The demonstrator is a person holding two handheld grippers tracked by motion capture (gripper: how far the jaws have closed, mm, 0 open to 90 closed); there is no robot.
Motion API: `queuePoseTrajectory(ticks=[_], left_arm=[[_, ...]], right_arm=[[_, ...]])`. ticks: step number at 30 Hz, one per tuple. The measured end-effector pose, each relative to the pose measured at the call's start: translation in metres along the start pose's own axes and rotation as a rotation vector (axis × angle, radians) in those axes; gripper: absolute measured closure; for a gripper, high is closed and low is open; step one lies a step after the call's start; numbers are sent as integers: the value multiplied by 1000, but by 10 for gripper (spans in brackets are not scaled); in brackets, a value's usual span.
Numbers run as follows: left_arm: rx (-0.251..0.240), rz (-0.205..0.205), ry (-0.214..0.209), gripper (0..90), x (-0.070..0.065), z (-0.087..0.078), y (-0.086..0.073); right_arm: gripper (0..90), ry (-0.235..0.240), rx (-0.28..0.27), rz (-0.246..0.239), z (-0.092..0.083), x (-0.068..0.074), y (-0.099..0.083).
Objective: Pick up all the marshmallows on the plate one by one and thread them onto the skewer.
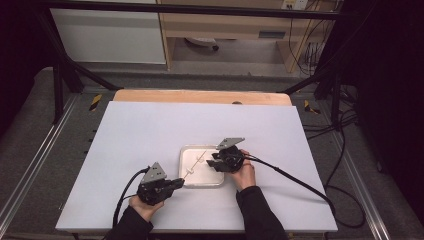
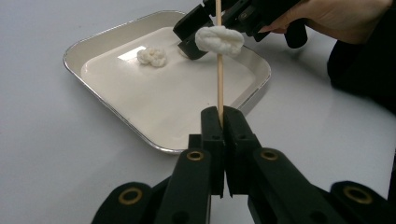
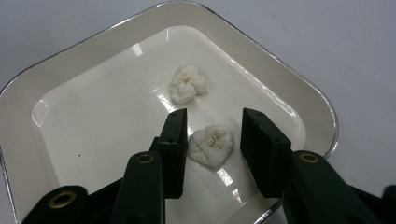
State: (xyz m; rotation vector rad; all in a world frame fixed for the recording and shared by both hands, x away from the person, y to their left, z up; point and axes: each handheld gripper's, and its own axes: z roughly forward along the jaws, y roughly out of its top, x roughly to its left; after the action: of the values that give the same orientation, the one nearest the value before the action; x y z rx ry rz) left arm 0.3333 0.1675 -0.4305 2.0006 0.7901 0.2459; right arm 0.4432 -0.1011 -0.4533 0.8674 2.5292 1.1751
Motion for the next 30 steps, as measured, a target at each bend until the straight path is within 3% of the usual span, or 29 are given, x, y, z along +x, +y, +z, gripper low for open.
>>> queuePoseTrajectory(ticks=[5, 12, 30], left_arm=[[-1, 0, -1, 877, 0, 0, 0], [-4, 0, -2, 877, 0, 0, 0], [-8, 4, -3, 877, -1, -1, 0]], right_arm=[[678, 2, 5, -11, -1, 1, 0], [708, 3, 2, 14, -3, 1, 1], [708, 91, -70, 100, -38, 4, 13]])
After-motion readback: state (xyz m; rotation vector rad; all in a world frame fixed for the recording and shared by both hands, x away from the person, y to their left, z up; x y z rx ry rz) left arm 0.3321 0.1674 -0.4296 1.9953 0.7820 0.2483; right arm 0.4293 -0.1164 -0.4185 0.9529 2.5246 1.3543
